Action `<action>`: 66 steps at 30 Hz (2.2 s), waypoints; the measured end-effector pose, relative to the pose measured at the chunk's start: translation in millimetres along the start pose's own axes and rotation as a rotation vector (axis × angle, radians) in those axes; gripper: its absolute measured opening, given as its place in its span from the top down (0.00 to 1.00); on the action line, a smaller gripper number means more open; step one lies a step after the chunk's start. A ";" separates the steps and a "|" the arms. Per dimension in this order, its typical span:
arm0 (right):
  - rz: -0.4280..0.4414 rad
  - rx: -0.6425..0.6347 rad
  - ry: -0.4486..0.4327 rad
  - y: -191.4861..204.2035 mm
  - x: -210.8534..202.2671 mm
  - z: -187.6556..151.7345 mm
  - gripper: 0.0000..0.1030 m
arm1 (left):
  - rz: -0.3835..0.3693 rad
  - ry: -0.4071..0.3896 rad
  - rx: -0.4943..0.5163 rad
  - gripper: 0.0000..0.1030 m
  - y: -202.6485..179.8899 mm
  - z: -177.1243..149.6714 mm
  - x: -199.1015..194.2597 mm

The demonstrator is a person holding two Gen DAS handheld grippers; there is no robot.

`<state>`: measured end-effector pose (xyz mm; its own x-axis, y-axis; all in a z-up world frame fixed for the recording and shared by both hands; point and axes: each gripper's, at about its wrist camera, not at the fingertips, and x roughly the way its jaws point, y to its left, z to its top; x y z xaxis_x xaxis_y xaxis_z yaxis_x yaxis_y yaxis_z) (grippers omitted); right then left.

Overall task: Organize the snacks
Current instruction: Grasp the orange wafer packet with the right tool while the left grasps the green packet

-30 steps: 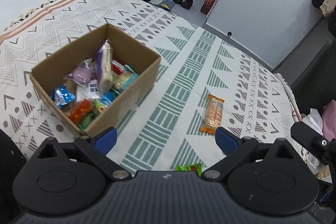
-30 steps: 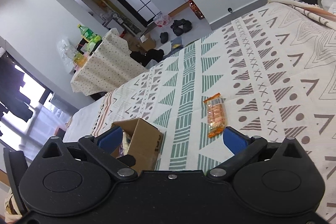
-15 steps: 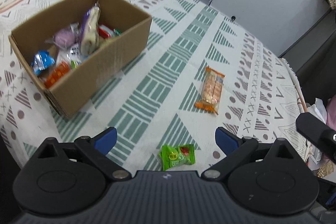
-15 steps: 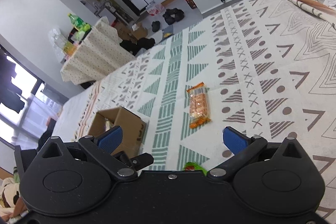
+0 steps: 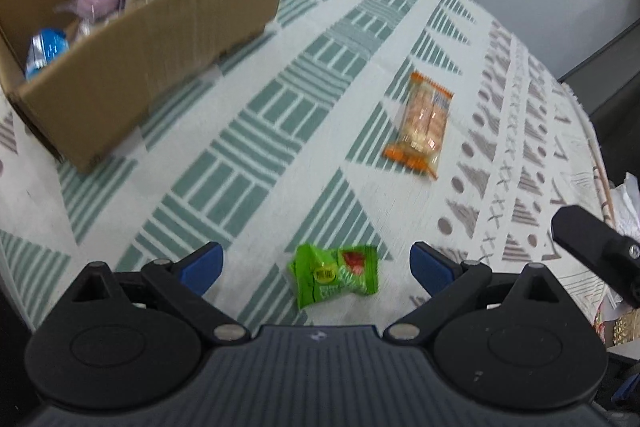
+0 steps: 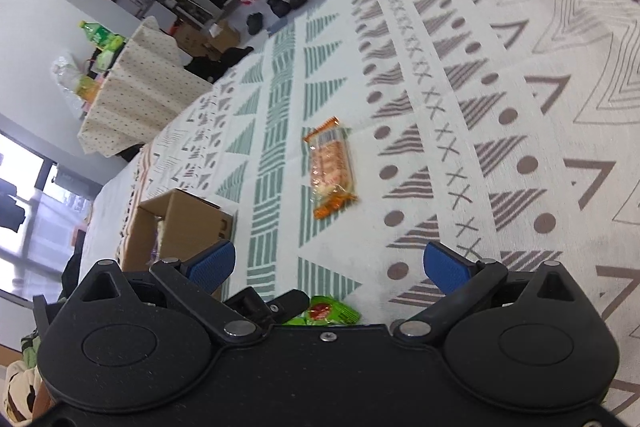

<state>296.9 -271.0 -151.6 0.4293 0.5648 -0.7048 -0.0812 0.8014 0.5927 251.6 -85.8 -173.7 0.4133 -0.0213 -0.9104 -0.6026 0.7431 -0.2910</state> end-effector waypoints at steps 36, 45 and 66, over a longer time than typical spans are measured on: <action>-0.033 0.033 0.010 13.4 72.5 10.6 0.37 | -0.152 0.023 -0.077 1.00 22.8 58.6 19.3; -0.086 -0.032 -0.033 28.9 100.4 19.1 0.39 | -0.143 -0.023 -0.062 1.00 28.9 93.3 19.0; -0.186 -0.151 -0.006 44.5 127.2 11.8 0.69 | -0.125 -0.025 -0.073 1.00 42.5 107.3 23.1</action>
<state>358.5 -165.8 -210.3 0.4546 0.4040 -0.7938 -0.1337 0.9121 0.3877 308.8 17.0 -175.5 0.5042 -0.0931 -0.8585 -0.5930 0.6854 -0.4226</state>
